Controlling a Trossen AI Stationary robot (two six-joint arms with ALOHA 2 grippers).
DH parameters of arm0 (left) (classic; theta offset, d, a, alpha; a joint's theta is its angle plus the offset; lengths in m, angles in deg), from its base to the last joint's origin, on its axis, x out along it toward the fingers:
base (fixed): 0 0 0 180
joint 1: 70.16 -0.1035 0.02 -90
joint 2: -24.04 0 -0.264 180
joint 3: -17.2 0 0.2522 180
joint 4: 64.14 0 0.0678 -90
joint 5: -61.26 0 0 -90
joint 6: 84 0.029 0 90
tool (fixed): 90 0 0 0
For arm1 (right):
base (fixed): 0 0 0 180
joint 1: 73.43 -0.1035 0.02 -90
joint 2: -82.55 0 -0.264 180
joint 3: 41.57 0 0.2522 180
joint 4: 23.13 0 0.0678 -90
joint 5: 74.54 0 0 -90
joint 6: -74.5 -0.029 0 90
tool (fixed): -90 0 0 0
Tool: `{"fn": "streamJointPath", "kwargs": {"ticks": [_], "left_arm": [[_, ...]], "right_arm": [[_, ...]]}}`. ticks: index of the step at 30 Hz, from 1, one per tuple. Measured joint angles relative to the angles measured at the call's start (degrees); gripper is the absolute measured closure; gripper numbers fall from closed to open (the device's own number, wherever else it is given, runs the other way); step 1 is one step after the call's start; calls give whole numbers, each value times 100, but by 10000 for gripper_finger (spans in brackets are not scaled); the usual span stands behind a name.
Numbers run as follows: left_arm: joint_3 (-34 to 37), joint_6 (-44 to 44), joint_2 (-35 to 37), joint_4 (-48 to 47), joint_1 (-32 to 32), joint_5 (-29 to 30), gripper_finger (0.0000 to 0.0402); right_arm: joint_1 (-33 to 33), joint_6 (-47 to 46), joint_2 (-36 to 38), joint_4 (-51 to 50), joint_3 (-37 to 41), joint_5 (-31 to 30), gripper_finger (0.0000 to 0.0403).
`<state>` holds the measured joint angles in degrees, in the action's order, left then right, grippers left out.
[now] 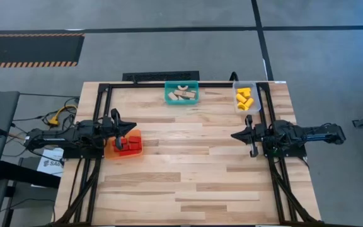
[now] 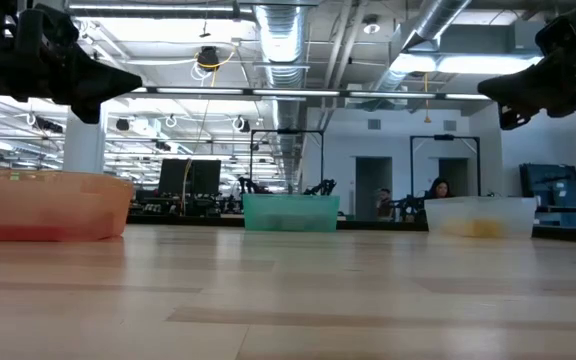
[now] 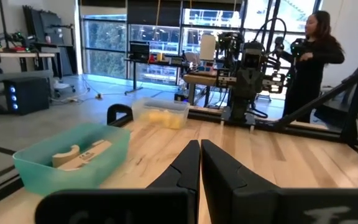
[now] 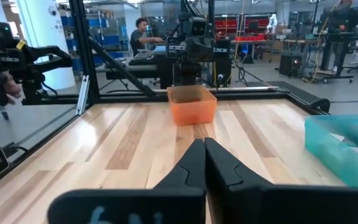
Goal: Sort & place blocks by color
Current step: Return to Home Position
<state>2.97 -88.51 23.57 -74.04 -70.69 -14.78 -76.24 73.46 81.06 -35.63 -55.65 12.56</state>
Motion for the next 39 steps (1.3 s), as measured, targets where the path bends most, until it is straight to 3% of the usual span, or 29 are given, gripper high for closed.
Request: {"fn": "streamJointPath", "kwargs": {"ticks": [13, 39], "left_arm": [[7, -19, 0, 4, 0, 20, 401], [9, -20, 0, 8, 0, 15, 401]], "right_arm": [[-2, 0, 0, 2, 2, 0, 371], [-2, -2, 0, 2, 4, -1, 374]]}}
